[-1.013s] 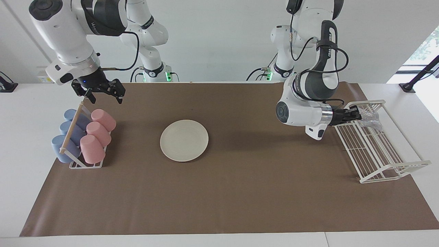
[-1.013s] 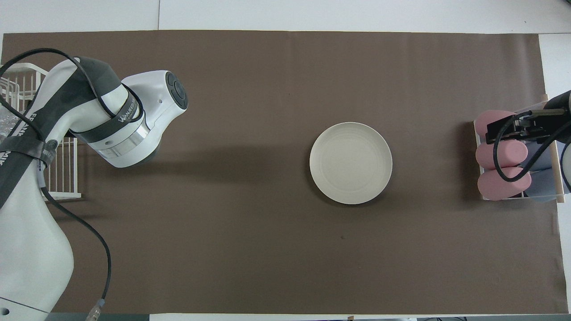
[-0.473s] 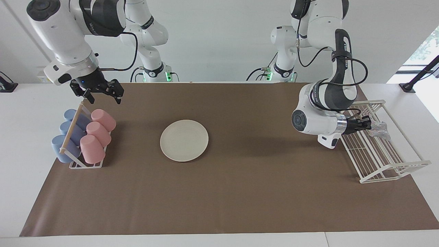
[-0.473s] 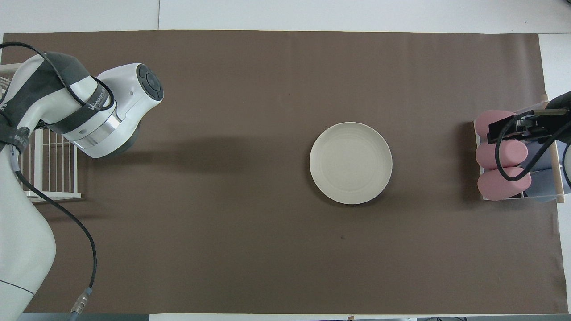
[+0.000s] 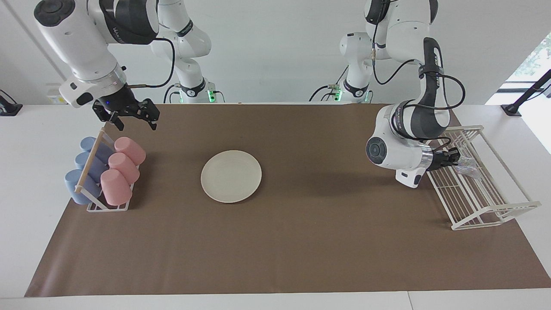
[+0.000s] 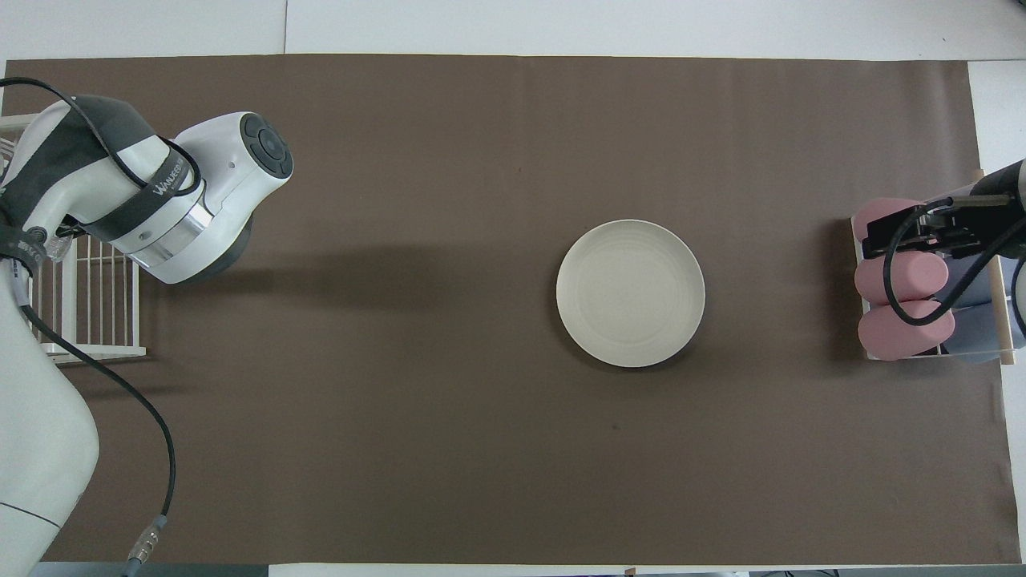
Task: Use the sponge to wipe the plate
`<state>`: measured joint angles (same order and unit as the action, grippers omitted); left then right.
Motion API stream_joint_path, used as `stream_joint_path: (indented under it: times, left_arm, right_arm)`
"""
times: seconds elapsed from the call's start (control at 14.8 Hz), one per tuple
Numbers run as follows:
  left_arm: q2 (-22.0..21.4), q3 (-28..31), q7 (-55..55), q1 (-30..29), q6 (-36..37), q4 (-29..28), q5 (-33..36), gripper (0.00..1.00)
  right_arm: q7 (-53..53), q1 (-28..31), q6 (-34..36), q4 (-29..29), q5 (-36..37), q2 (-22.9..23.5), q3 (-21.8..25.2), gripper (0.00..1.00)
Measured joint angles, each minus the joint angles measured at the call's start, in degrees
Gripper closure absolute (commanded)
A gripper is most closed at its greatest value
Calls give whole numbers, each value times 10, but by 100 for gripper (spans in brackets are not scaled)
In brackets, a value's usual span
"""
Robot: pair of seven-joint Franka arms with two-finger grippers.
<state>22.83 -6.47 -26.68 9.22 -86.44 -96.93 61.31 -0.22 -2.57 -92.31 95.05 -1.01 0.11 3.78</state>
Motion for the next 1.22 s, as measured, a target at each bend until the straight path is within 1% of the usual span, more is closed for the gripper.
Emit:
stream_joint_path:
  times: [0.14, 0.2, 0.27, 0.34, 0.47, 0.68, 0.74, 0.88, 1.08, 1.22]
  left_arm:
    - [0, 0, -1, -1, -5, 0, -6, 32]
    - [0, 0, -1, -1, -6, 0, -7, 26]
    - [0, 0, -2, -1, -6, 0, -8, 16]
    - [0, 0, -2, -1, -7, 0, -9, 0]
    - [0, 1, -4, -2, -14, 1, -16, 0]
    - [-3, 0, -4, -10, -19, 15, -53, 0]
    - [-6, 0, -4, -13, -22, 27, -81, 0]
    - [-23, 0, 4, -24, -26, 61, -167, 0]
    - [-62, 3, 27, -46, -26, 113, -303, 0]
    - [-93, 4, 32, -61, -26, 125, -372, 0]
  right_arm:
    - [0, 0, 0, 0, 0, 0, 0, 0]
    - [0, 0, -1, 0, 0, 0, 0, 0]
    - [0, -1, -4, -1, 0, 0, 0, 0]
    - [0, -1, -10, -1, 0, 0, -1, 0]
    - [0, -1, -15, -2, 0, 0, -2, 0]
    - [0, -1, -16, -2, 0, 0, -2, 0]
    - [0, -1, -16, -2, 0, 0, -2, 0]
    - [0, -1, -16, -2, 0, 0, -2, 0]
    - [0, -1, -16, -2, 0, 0, -2, 0]
    - [0, -2, -16, -2, 0, 0, -3, 0]
